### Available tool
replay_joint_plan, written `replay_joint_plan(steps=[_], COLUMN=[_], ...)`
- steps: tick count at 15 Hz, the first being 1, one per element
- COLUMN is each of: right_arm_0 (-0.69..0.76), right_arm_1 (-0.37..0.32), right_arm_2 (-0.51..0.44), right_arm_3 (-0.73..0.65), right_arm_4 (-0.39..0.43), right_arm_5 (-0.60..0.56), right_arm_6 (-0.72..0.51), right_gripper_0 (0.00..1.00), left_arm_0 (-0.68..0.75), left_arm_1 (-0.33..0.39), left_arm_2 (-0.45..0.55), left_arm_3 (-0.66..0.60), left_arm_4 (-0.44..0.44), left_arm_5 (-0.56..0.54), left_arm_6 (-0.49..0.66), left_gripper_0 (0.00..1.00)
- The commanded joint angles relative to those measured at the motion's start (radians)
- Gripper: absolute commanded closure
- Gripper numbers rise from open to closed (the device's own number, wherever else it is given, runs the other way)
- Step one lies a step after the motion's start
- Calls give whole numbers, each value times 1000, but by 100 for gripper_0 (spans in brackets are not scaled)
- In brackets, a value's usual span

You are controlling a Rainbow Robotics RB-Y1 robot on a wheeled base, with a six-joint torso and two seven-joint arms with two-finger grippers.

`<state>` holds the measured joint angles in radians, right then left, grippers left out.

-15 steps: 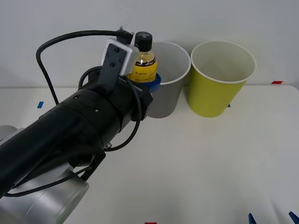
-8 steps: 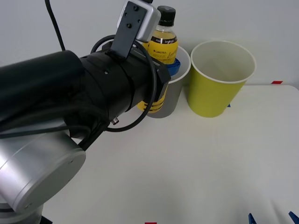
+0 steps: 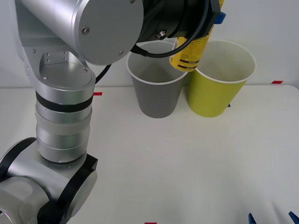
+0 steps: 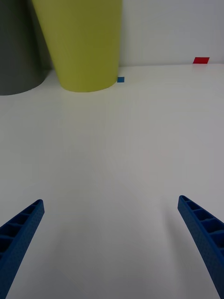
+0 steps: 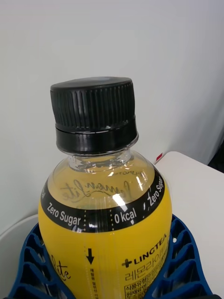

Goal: Put cans in the gray bin and PET bottles in the light green bin.

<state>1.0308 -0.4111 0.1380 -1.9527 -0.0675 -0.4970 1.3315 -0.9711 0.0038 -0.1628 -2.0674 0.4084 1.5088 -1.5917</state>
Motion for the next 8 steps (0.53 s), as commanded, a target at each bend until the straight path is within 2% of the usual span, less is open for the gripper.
replay_joint_plan(steps=[1,5,8], right_arm_0=[0,0,0], right_arm_1=[0,0,0], right_arm_2=[0,0,0], right_arm_3=[0,0,0], right_arm_4=[0,0,0], right_arm_5=[0,0,0], right_arm_6=[0,0,0], right_gripper_0=[0,0,0], left_arm_0=[-109,-118,-144], left_arm_1=[-21,-21,-21], left_arm_2=[8,-4,-72], left_arm_3=[208,383,516], left_arm_4=[-5,18,30], left_arm_5=[-131,-363,-542], left_arm_6=[-1,-16,-5], left_gripper_0=[100,100,100])
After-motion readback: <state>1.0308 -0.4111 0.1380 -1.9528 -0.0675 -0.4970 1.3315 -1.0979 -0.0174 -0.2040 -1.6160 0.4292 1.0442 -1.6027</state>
